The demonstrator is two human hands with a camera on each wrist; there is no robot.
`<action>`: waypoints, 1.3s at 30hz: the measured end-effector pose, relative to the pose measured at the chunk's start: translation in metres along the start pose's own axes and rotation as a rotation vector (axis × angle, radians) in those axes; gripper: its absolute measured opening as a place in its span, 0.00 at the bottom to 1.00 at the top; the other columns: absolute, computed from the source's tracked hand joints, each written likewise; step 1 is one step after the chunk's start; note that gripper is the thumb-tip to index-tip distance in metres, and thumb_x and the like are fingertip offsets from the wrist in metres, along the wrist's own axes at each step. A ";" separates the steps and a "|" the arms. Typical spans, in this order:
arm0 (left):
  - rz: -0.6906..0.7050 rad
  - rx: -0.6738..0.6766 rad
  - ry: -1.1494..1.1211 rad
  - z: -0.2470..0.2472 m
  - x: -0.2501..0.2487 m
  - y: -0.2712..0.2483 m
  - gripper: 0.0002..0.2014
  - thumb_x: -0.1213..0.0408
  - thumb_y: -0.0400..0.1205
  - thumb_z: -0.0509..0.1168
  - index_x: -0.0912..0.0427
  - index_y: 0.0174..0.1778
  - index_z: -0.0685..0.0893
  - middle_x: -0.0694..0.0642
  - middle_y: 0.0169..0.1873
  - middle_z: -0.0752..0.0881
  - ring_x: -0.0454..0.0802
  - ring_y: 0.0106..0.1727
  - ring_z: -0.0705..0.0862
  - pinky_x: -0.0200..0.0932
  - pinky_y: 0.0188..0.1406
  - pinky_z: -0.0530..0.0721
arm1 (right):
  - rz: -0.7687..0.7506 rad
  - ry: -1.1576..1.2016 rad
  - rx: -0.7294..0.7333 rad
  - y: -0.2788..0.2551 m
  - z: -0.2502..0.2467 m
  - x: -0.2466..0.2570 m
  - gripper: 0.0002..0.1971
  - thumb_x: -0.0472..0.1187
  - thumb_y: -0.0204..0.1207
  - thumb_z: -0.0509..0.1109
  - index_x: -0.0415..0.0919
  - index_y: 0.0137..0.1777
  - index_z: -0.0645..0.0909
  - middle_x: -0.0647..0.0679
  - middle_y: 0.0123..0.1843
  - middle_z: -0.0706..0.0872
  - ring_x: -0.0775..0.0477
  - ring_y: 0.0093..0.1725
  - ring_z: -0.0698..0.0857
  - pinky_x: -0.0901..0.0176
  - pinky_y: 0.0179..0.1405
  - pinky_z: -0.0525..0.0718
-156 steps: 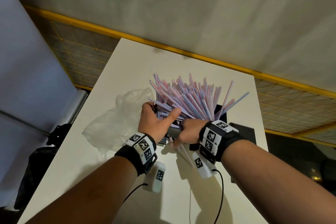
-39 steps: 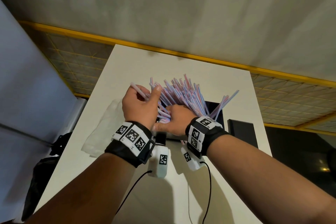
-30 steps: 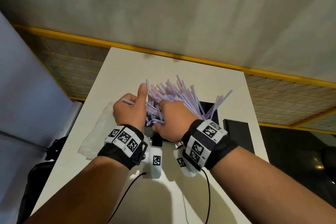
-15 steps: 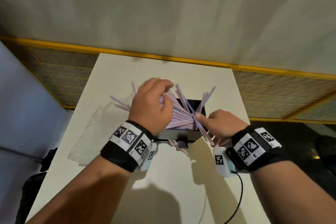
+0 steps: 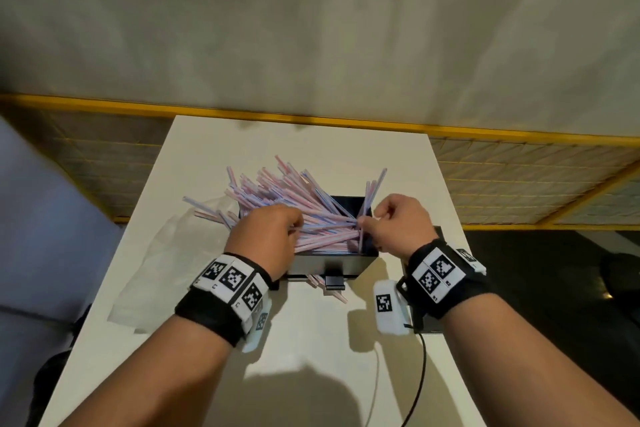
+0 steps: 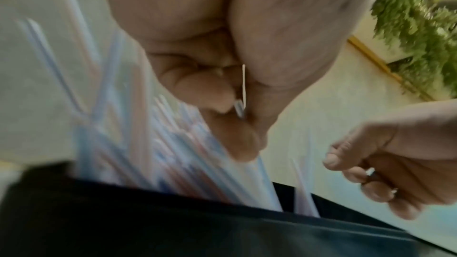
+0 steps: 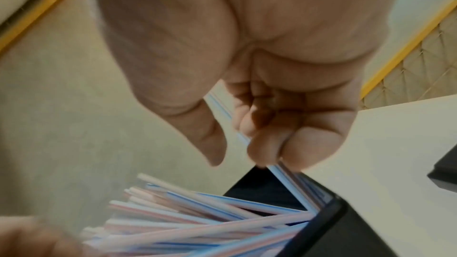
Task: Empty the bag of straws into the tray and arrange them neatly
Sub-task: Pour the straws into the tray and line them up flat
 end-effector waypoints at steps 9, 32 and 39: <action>-0.160 -0.687 -0.220 -0.073 0.041 -0.025 0.13 0.63 0.70 0.68 0.60 0.50 0.85 0.49 0.45 0.77 0.44 0.41 0.74 0.42 0.38 0.76 | -0.182 -0.174 0.001 0.027 0.018 0.049 0.08 0.46 0.80 0.73 0.44 0.54 0.88 0.45 0.56 0.90 0.42 0.56 0.87 0.63 0.51 0.78; -0.802 -0.677 -1.403 0.006 0.081 -0.021 0.32 0.43 0.71 0.74 0.63 0.64 0.84 0.60 0.59 0.89 0.58 0.64 0.87 0.60 0.66 0.84 | -0.146 -0.240 0.032 0.030 0.032 -0.006 0.48 0.62 0.66 0.82 0.40 0.81 0.68 0.38 0.69 0.81 0.37 0.66 0.82 0.52 0.60 0.78; -0.862 -0.667 -1.380 0.007 0.085 -0.022 0.33 0.40 0.65 0.72 0.64 0.57 0.88 0.61 0.56 0.90 0.62 0.61 0.88 0.68 0.69 0.82 | -0.167 -0.452 -0.028 0.053 0.037 0.019 0.15 0.54 0.81 0.70 0.44 0.42 0.76 0.48 0.35 0.78 0.35 0.46 0.87 0.57 0.38 0.72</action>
Point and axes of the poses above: each hand's wrist, its own y-axis towards the middle knuckle, its own z-axis out of the palm, x = y × z, the point moved 7 cm from there along y, towards the middle knuckle
